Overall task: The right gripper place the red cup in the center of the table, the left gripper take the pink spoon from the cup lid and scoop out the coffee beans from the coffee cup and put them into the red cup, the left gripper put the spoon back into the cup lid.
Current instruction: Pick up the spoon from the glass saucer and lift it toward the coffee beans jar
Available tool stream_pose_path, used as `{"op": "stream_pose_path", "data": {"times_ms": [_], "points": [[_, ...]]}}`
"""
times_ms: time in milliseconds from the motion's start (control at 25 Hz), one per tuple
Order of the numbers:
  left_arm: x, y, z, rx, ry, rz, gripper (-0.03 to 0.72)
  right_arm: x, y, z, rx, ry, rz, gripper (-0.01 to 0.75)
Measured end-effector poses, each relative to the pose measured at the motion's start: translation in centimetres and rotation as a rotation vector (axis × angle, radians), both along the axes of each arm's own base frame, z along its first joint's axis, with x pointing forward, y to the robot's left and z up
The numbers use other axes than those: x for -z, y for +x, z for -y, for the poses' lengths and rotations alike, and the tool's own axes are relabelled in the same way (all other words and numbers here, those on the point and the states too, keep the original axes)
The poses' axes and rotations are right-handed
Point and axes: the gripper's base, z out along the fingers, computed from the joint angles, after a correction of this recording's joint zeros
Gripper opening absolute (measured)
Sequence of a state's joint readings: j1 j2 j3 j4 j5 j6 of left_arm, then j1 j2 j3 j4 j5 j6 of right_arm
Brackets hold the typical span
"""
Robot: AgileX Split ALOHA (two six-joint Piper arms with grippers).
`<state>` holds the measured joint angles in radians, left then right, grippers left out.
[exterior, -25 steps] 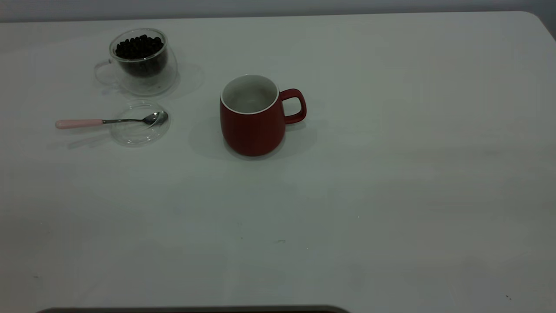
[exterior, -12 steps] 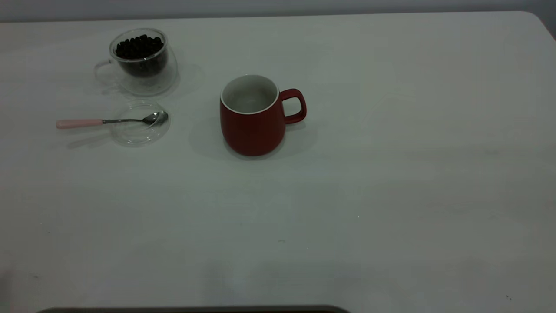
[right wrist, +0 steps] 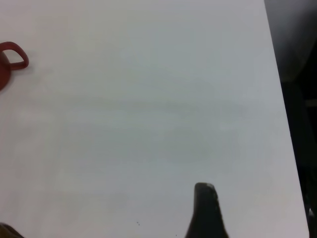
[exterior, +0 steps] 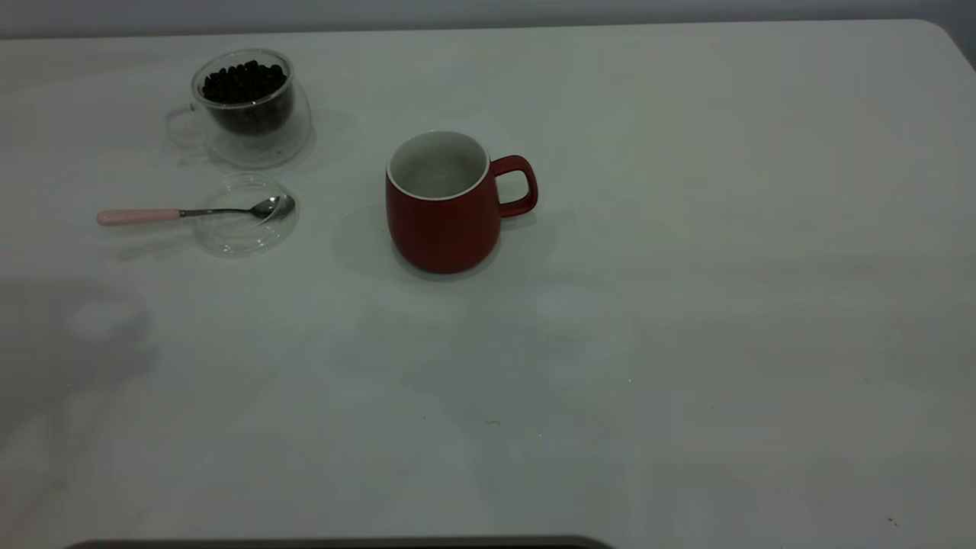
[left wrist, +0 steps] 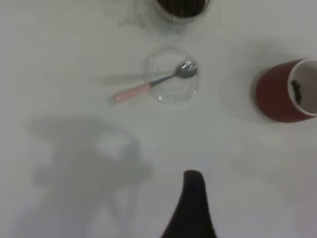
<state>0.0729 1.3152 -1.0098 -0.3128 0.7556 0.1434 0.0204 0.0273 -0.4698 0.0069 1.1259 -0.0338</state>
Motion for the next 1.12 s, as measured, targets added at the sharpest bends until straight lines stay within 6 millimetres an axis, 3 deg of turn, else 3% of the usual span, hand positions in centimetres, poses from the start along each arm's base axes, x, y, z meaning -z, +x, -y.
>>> {"op": "stream_pose_path", "data": {"times_ms": [280,480,800,1120], "points": [[5.5,3.9,-3.9,0.05,-0.165,-0.058,0.718,0.0,0.0,0.0,0.0,0.0,0.0,0.59],[11.1,6.5,-6.8,0.078,-0.373,-0.024,0.718,0.0,0.0,0.0,0.0,0.0,0.0,0.59],[20.3,7.3,-11.8,0.004,-0.569,-0.095,0.718,0.0,0.0,0.0,0.0,0.0,0.0,0.59],[25.8,9.1,-12.9,0.025,-0.679,-0.167,0.716,0.0,0.0,0.0,0.0,0.0,0.0,0.59]]}}
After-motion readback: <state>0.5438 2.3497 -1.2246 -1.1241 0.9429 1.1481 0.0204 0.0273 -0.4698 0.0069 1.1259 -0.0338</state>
